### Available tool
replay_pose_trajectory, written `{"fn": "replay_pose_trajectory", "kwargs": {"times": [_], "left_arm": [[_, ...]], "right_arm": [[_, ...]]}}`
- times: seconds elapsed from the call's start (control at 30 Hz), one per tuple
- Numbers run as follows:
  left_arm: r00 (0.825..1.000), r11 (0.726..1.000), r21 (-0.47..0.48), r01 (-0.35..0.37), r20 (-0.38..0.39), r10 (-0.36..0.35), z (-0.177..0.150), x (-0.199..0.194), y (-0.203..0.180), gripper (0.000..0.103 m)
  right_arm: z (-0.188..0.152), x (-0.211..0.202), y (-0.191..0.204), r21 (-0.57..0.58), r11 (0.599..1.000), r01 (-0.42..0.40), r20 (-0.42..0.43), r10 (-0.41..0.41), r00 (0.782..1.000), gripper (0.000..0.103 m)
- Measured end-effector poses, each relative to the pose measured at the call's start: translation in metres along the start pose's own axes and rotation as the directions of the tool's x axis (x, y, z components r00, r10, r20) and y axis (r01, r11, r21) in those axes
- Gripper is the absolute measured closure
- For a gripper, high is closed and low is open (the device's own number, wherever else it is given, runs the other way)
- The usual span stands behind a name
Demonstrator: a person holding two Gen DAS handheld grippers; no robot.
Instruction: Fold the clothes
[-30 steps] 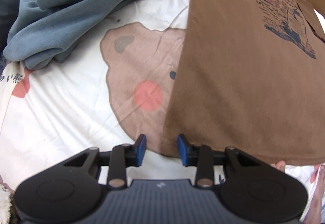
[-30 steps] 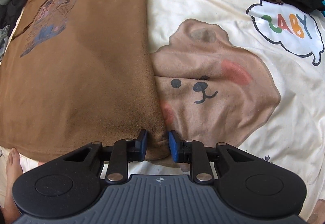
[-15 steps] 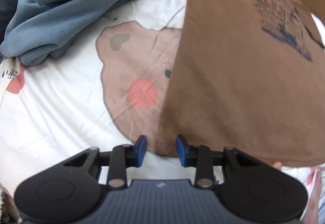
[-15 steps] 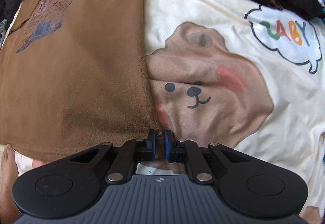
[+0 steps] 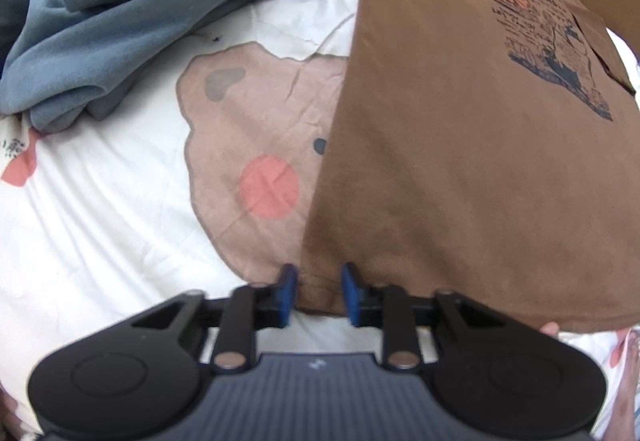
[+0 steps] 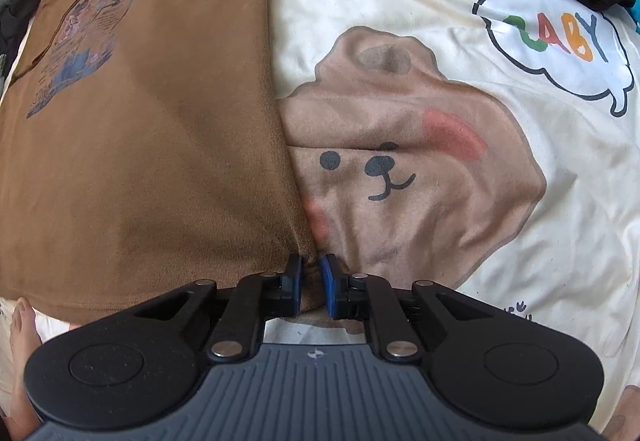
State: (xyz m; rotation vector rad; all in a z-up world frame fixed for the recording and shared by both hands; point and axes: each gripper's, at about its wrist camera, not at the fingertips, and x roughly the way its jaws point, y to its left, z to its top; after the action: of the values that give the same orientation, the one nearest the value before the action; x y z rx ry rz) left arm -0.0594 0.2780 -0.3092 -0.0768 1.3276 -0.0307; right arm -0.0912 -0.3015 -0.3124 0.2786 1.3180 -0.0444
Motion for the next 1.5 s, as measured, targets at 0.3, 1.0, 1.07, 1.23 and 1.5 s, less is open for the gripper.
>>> {"fn": "replay_pose_trajectory", "kwargs": {"times": [0.3, 1.0, 1.07, 1.23, 1.5], "left_arm": [[0.999, 1.000, -0.017, -0.013, 0.041, 0.014, -0.003, -0.026, 0.003, 0.098], [0.975, 0.984, -0.155, 0.085, 0.217, -0.050, 0.031, -0.085, 0.002, 0.098], [0.972, 0.979, -0.175, 0.103, 0.227, -0.061, 0.035, -0.087, 0.004, 0.099], [0.964, 0.976, -0.181, 0.122, 0.254, -0.074, 0.055, -0.086, 0.004, 0.099], [0.966, 0.973, -0.196, 0.122, 0.249, -0.071, 0.096, -0.057, 0.006, 0.099]], "right_arm": [[0.000, -0.028, -0.004, -0.016, 0.999, -0.029, 0.045, 0.029, 0.999, 0.099], [0.017, -0.094, -0.017, 0.117, 0.980, -0.159, 0.229, 0.130, 0.965, 0.099], [0.021, -0.096, -0.018, 0.131, 0.977, -0.170, 0.243, 0.135, 0.961, 0.099], [0.037, -0.094, -0.015, 0.141, 0.972, -0.186, 0.266, 0.144, 0.953, 0.099], [0.067, -0.068, -0.010, 0.152, 0.972, -0.179, 0.261, 0.135, 0.956, 0.099]]}}
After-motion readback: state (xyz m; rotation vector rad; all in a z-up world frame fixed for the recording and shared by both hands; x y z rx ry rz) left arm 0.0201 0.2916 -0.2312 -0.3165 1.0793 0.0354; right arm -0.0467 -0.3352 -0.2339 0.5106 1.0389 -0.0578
